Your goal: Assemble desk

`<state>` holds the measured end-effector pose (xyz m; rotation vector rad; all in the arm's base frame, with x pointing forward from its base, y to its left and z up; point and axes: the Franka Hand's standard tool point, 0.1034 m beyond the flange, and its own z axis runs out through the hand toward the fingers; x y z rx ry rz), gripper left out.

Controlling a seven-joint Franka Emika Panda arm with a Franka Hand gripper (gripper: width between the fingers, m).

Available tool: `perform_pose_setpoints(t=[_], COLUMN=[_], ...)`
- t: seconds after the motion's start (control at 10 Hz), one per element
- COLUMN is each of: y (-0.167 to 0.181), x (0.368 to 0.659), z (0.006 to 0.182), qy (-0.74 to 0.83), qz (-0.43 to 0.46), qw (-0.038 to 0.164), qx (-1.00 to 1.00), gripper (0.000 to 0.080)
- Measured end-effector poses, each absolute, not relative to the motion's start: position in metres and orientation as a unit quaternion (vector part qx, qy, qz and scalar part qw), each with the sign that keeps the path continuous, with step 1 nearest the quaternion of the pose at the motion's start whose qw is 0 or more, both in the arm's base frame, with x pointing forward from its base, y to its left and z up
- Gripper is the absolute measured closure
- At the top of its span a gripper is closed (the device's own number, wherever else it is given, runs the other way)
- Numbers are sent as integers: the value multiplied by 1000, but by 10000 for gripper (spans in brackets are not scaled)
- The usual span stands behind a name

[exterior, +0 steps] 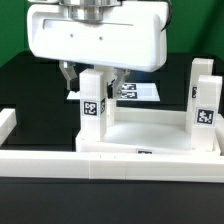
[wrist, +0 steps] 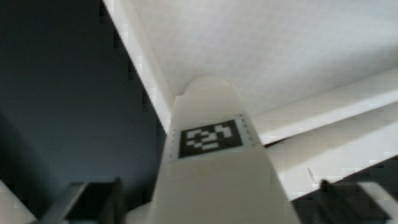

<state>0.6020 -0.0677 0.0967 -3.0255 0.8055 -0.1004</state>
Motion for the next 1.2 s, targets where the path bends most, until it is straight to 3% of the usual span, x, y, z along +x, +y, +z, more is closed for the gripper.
perform_pose_setpoints(t=[0.1, 0.2, 0.6, 1.2], y=[-68, -64, -35, -33], x=[602, 602, 597, 597], z=[97, 101, 129, 127], qy=[257, 253, 238, 235], qz=[-32, -34, -43, -47], qw=[4, 5, 19, 18], qx=[-966, -967, -970, -971], gripper=[231, 164, 150, 150])
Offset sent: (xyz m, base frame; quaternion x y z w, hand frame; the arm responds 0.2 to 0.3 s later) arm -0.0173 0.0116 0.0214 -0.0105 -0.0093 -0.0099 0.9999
